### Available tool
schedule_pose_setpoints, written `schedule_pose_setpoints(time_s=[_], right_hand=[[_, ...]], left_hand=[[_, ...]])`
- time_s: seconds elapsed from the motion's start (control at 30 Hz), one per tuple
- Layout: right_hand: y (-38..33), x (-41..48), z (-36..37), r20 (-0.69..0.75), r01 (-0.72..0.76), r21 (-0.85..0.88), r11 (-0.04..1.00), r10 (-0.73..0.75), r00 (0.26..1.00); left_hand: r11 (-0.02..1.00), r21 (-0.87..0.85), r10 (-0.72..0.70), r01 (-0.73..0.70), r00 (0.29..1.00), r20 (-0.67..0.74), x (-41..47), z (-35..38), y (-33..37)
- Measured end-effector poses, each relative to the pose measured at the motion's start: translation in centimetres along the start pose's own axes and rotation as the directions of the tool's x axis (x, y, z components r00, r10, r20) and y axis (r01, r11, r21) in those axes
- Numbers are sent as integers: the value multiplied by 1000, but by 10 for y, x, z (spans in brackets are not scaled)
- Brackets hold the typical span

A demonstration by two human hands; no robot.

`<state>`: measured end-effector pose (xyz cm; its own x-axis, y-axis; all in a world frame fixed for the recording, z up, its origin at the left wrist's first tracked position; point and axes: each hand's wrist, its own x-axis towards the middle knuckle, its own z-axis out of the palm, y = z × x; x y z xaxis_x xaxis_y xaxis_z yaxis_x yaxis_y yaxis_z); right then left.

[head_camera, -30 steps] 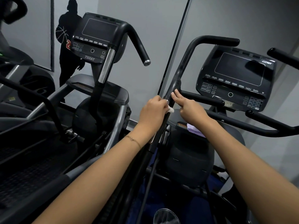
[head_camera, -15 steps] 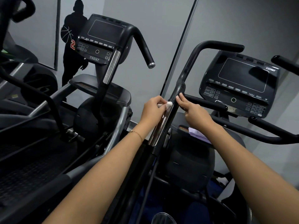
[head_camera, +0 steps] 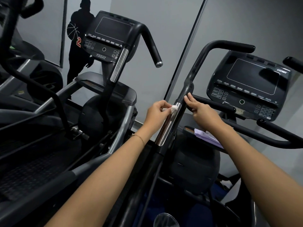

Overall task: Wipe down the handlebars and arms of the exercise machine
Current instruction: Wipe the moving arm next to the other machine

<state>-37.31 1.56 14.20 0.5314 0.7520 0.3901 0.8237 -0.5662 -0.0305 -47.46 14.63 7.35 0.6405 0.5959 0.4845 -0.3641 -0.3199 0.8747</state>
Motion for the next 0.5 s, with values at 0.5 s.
schedule_pose_setpoints(time_s=[0.5], right_hand=[[-18,-10,-8,32,-21,-162,987,27,999]], left_hand=[[873,471,123,-126,992,37,-138,-35,-25]])
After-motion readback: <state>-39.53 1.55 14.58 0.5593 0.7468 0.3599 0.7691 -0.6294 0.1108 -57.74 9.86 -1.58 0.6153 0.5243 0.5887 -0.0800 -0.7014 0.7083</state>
